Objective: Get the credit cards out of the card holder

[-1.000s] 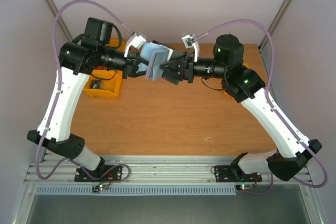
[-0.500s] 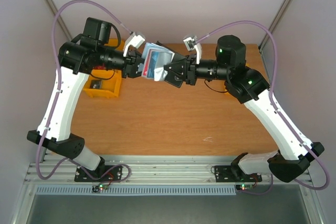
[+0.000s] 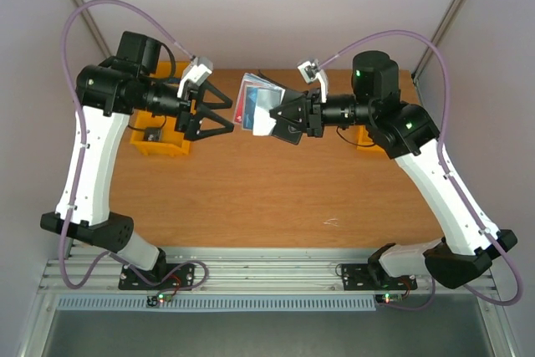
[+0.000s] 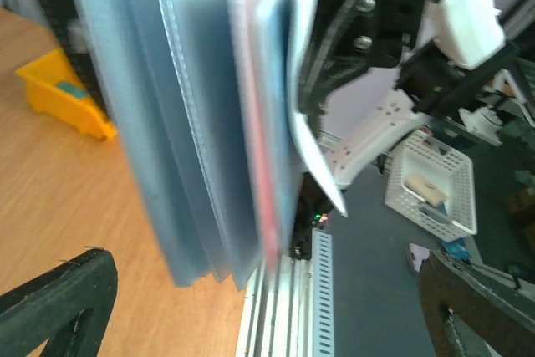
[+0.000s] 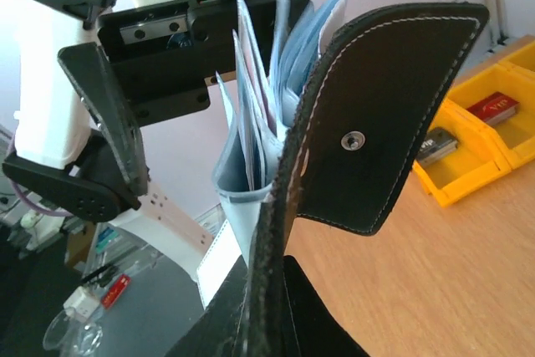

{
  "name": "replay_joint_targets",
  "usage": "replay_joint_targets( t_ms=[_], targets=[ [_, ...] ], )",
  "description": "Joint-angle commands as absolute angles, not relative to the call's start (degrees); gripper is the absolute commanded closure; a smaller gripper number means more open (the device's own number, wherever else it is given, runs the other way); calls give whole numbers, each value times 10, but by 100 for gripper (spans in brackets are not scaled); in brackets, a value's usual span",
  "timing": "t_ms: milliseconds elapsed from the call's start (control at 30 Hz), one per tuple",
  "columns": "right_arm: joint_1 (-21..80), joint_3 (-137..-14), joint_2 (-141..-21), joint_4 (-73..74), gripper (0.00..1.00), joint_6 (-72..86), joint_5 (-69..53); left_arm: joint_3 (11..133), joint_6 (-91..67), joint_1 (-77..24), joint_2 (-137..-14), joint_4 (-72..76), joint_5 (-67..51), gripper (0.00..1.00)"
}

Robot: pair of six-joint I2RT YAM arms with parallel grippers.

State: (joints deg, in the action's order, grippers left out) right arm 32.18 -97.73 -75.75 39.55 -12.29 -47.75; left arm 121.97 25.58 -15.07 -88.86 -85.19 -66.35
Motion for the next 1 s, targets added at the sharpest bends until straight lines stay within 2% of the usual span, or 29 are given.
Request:
replay_joint_targets(
  t_ms=[0,100,267,567,600,700,733,800,867,967],
  targets=[
    [319,-1007,-766,417,99,-155,-545,1241,418,-152,-870,-952,-736,1],
    [320,-1010,-766,412,99,-158,-570,1217,354,-153,-867,-888,-728,1],
    [326,-1006,-771,395,99,-153,-601,1186,226,-189,-868,-789,-639,1],
    [336,-1004,-775,389,99,-165,-636,1191,225,-218,-880,-790,-630,2],
    [336,-1004,-774,393,99,-169,-637,1193,230,-217,-880,-795,-638,6],
    [336,-1005,-774,402,99,-179,-637,1202,249,-218,-879,-814,-669,29],
    [336,-1005,-774,402,99,-179,-637,1204,253,-217,-877,-820,-683,48],
    [337,-1006,-775,404,99,-180,-633,1203,264,-217,-875,-829,-706,77],
    [336,-1006,-774,412,96,-185,-619,1201,269,-217,-873,-834,-710,97],
    [332,-1006,-767,433,75,-197,-563,1193,268,-217,-867,-832,-673,100]
  ],
)
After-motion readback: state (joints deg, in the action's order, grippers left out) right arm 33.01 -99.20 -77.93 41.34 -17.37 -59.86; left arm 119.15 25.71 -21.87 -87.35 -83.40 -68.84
